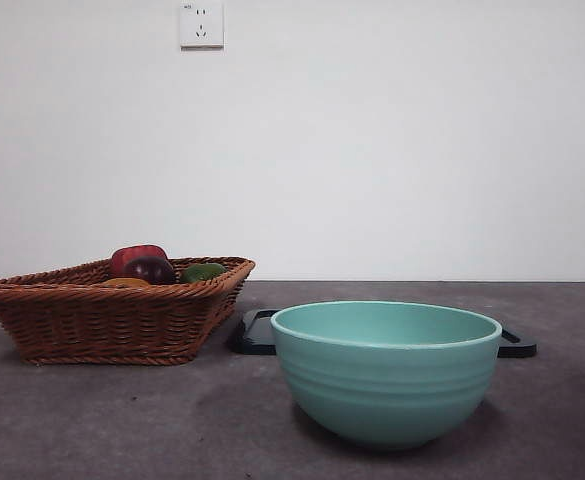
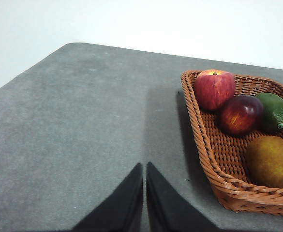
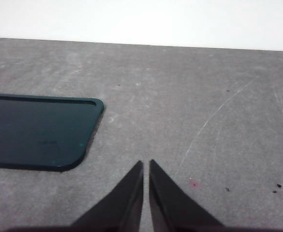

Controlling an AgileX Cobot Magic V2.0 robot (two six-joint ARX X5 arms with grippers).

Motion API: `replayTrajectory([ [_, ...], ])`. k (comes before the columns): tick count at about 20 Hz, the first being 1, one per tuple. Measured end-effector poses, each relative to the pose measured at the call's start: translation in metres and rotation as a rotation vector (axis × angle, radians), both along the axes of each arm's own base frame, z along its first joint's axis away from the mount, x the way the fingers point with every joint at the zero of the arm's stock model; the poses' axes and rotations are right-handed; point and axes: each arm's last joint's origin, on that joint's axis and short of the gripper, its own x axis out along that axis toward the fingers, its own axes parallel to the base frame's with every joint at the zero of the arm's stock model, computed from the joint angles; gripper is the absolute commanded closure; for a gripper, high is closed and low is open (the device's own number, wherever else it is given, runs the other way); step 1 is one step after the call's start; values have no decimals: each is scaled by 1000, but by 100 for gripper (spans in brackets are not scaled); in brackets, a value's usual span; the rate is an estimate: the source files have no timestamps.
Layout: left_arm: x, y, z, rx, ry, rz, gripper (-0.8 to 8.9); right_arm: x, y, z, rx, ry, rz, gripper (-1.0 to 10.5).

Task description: Pick up the wifruite, put it on the bowl, pick up the plate, put it on desk

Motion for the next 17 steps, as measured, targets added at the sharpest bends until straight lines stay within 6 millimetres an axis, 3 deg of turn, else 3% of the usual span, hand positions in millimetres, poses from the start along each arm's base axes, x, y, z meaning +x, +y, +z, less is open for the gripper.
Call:
replayTrajectory([
  [17, 0, 0, 0, 0, 0, 0, 804, 1, 0, 1, 25, -22, -48, 932],
])
